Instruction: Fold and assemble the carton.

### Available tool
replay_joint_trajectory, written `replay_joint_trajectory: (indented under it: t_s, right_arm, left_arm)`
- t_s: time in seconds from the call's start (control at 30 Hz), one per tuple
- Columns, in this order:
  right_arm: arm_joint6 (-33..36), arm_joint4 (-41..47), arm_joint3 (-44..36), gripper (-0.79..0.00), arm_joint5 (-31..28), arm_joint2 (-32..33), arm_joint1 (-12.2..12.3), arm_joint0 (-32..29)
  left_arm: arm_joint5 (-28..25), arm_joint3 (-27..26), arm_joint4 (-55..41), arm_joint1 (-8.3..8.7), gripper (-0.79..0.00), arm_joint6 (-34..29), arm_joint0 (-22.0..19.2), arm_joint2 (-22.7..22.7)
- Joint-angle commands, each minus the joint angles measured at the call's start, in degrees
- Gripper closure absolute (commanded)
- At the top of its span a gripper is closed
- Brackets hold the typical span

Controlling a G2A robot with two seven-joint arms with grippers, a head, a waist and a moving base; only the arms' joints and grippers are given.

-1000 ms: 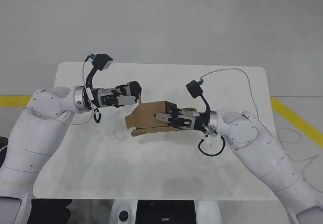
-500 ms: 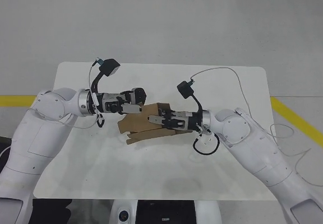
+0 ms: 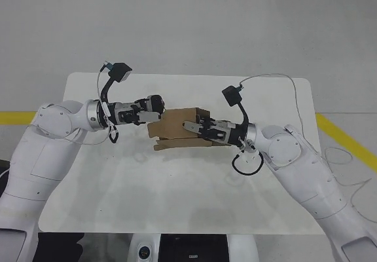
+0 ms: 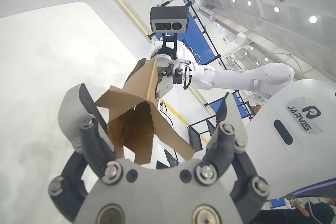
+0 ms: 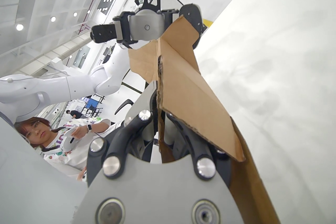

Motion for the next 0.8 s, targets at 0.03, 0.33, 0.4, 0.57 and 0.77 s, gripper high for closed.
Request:
replay_joint_trajectory:
  t_s: [0.03, 0.33, 0.4, 0.57, 0.77]
  right_arm:
    - [-1.8, -1.3, -1.2, 0.0, 0.8, 1.3, 0.1, -0.9]
    - [-5.2, -4.1, -2.5, 0.0, 2.3, 2.6, -0.2, -1.8]
    - [-5.3, -4.7, -2.5, 0.0, 2.9, 2.7, -0.3, -1.7]
    - [-5.8, -6.0, -2.8, 0.0, 3.9, 3.5, -0.3, -2.3]
    - [-5.4, -6.6, -3.4, 0.0, 4.7, 4.2, -0.3, -3.1]
  left_arm:
    - [-0.1, -0.6, -0.1, -0.03, -0.785, -0.2, 0.3, 0.0]
    - [0.3, -2.0, 0.6, -0.24, -0.785, -0.9, 1.1, 0.9]
    - [0.2, -2.0, 0.6, -0.24, -0.785, -0.8, 1.1, 0.7]
    - [0.2, -1.9, 0.7, -0.15, -0.785, -0.5, 1.2, -0.2]
    - [-0.2, -1.9, 1.5, -0.03, -0.785, 0.5, 1.4, -1.3]
